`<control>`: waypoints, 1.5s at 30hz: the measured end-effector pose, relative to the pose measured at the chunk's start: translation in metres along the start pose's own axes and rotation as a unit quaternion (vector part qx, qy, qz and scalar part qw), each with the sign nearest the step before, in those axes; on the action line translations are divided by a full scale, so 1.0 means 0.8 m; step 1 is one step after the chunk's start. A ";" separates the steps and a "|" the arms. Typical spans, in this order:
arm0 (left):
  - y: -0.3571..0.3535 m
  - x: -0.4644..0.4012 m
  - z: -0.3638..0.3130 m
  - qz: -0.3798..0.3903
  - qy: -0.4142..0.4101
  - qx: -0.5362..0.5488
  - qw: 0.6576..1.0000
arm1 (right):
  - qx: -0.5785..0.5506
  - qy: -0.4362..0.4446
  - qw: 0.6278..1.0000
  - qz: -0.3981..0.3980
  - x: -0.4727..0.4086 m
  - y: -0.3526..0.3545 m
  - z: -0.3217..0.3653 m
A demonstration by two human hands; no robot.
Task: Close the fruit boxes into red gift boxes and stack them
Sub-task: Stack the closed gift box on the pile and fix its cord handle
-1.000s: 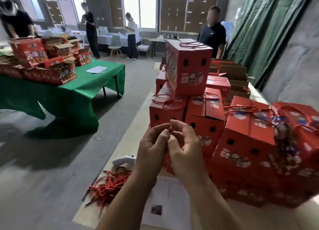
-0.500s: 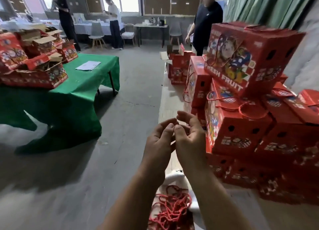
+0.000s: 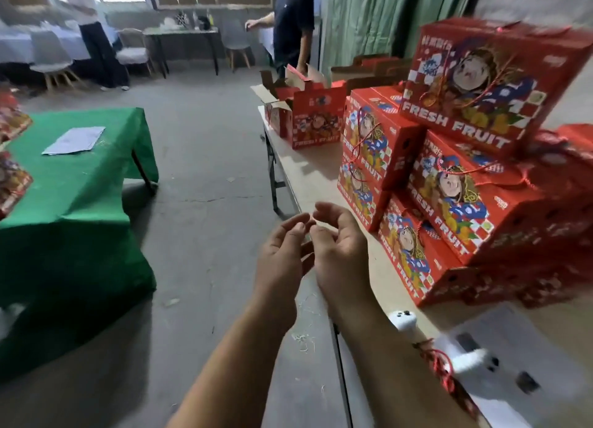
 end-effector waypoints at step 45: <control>-0.046 -1.176 -0.129 0.199 -0.075 -0.567 0.796 | 0.038 -0.165 0.954 -0.249 -1.040 -0.211 -0.206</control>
Point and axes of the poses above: each hand's wrist, its own x-axis away from the middle knuckle, its own y-axis out of the back of the hand, z = x × y, the point moved 1 cm from there along -x, towards the middle knuckle, and after that the axes turned 4 degrees about z, right-handed, at the moved point
